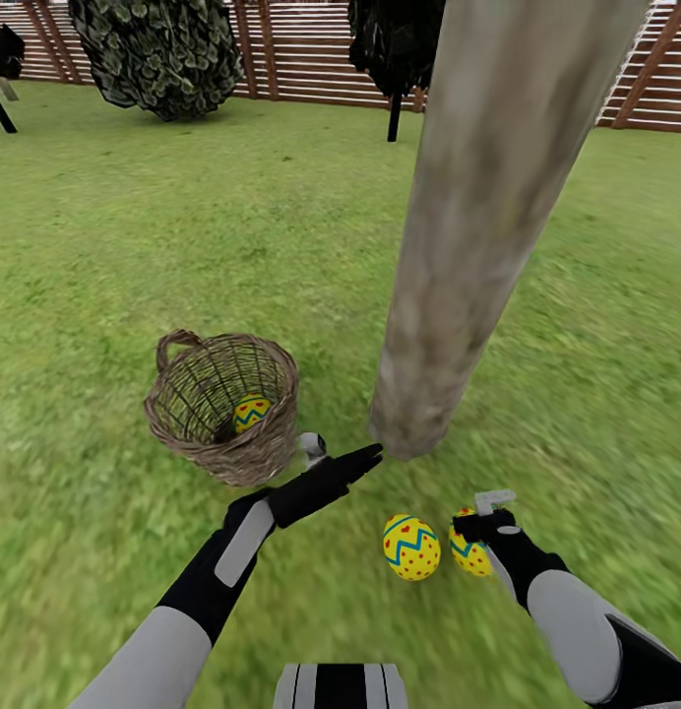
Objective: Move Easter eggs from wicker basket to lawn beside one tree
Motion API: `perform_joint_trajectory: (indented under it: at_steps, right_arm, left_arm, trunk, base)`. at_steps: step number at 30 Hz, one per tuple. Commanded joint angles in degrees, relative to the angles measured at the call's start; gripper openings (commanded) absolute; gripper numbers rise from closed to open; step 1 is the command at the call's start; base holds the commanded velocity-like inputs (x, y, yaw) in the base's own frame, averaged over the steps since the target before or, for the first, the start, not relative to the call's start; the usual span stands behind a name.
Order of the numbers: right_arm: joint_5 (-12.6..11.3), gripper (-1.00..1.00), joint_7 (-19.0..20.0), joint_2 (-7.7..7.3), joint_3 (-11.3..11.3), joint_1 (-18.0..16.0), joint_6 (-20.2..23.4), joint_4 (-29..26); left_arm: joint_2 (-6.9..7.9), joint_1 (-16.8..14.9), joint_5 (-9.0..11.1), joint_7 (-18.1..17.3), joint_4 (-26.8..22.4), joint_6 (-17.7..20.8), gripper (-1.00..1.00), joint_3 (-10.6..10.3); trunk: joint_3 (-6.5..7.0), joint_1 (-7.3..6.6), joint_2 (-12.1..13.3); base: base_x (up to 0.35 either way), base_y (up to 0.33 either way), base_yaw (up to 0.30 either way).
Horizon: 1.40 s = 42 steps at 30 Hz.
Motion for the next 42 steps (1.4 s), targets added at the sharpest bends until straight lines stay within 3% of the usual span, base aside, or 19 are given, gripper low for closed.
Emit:
perform_joint_trajectory:
  at_steps: [1, 2, 4, 5, 7, 10, 12, 15, 17, 30, 33, 42]
  right_arm:
    - [0.4, 1.00, 1.6, 0.05, -0.4, -0.1, 1.9, -1.3]
    - [0.3, 1.00, 4.3, 0.13, -0.4, -0.1, 3.6, -4.1]
    - [0.1, 1.00, 10.7, -0.18, -0.5, -0.1, 7.8, -8.2]
    - [-0.1, 1.00, 16.8, -1.13, -0.6, -0.1, 11.8, -11.2]
    - [-0.2, 1.00, 34.6, -4.27, -0.7, 0.2, 19.2, -19.0]
    - [-0.3, 1.00, 51.0, -9.26, -0.7, 0.7, 26.3, -20.8]
    - [-0.3, 1.00, 55.6, -10.38, -0.7, 1.0, 29.1, -21.0]
    - [-0.3, 1.00, 57.2, -10.62, -0.7, 1.5, 30.1, -20.8]
    - [-0.3, 1.00, 57.2, -10.56, -0.7, 1.5, 30.1, -20.6]
    - [-0.3, 1.00, 56.8, -10.00, -0.7, 2.8, 29.7, -17.5]
    - [-0.2, 1.00, 56.7, -10.04, -0.7, 2.8, 29.6, -16.8]
    - [-0.2, 1.00, 56.9, -10.09, -0.7, 2.8, 29.5, -16.8]
  left_arm:
    - [-0.16, 0.0, 0.4, 0.2, -0.1, 0.4, 1.00, -0.9]
    - [-0.23, 0.0, 0.5, 0.3, 0.2, 0.4, 1.00, -2.6]
    - [-0.22, 0.0, 0.5, 0.4, 0.1, 0.5, 1.00, -3.6]
    - [-0.09, 0.0, 0.5, 0.5, -0.1, 0.9, 1.00, -3.8]
    - [0.52, 0.0, 0.2, 0.5, -0.1, 2.0, 1.00, -3.9]
    - [0.75, 0.0, 0.1, 0.4, -0.6, 3.9, 1.00, -3.9]
    - [0.76, 0.0, 0.0, 0.4, -0.6, 4.5, 1.00, -3.8]
    - [1.05, 0.0, 0.1, 0.5, -0.6, 4.7, 1.00, -3.5]
    - [2.28, 0.0, 0.3, 0.5, -0.4, 4.7, 1.00, -3.4]
    - [1.64, 0.0, 0.2, 0.7, 0.1, 4.6, 1.00, -3.6]
    - [2.05, 0.0, 0.2, 0.6, 0.1, 4.5, 1.00, -3.5]
    - [2.94, 0.0, 0.7, -1.0, 1.7, 3.5, 1.00, -3.3]
  trunk:
    - [0.19, -0.03, 0.0]
    - [0.41, -0.06, 0.0]
    - [0.86, -0.11, 0.0]
    - [1.08, -0.13, 0.1]
    - [1.52, -0.19, 0.1]
    - [2.19, -0.26, 0.1]
    - [2.63, -0.32, 0.1]
    - [3.30, -0.39, 0.2]
    - [3.77, -0.44, 0.2]
    - [6.10, -0.78, 0.4]
    - [6.50, -0.86, 0.4]
    - [6.01, -0.86, 0.4]
  base:
    - [0.000, 0.000, 0.000]
    - [0.000, 0.000, 0.000]
    - [0.000, 0.000, 0.000]
    - [0.000, 0.000, 0.000]
    - [0.000, 0.000, 0.000]
    - [-0.101, 0.000, 0.000]
    - [-0.302, 0.000, 0.000]
    - [-0.320, 0.000, -0.002]
    - [-0.099, 0.000, -0.051]
    - [-0.002, 0.000, -0.003]
    - [0.000, 0.000, 0.000]
    - [0.000, 0.132, 0.000]
